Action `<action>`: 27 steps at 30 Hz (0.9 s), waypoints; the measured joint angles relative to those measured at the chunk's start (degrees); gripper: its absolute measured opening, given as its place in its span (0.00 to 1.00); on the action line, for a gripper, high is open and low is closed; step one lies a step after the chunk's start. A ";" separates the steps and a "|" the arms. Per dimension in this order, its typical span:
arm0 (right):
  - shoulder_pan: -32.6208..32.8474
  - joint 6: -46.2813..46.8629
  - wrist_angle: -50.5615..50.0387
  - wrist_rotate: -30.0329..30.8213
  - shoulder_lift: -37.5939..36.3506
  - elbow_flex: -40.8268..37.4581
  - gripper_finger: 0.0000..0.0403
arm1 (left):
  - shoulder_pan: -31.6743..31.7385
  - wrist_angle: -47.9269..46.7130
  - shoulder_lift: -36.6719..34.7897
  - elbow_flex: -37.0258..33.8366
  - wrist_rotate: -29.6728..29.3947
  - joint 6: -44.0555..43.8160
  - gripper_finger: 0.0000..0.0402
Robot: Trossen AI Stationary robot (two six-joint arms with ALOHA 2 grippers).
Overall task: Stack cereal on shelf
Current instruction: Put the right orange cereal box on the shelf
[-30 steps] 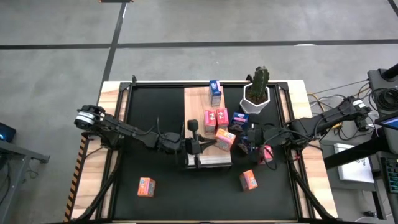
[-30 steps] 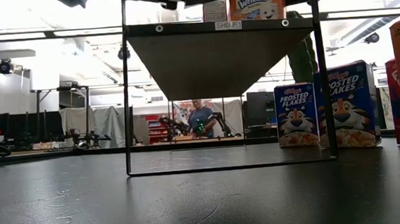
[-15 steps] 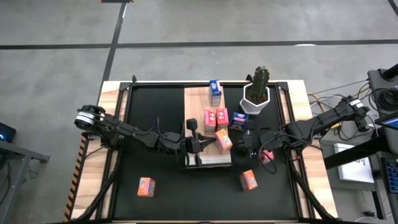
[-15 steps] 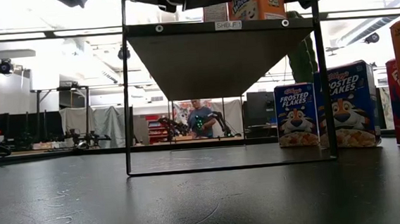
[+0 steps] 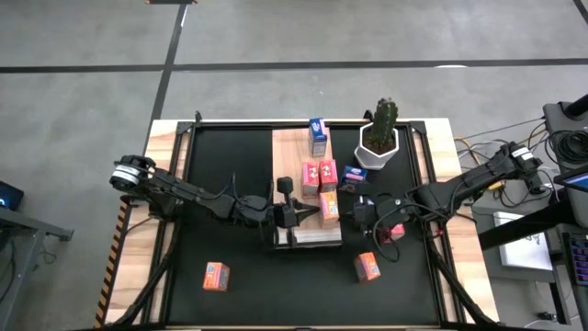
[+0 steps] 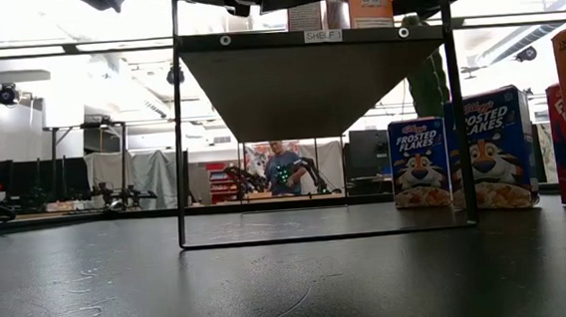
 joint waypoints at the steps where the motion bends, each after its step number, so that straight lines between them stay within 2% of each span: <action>1: 0.00 0.08 -0.08 0.00 0.11 0.00 0.02 | -0.05 -0.11 0.00 0.00 0.69 -0.09 0.00; 27: 2.62 -0.40 -1.16 0.32 -0.06 2.34 0.02 | -0.25 -1.54 -0.14 0.00 3.36 -2.34 0.00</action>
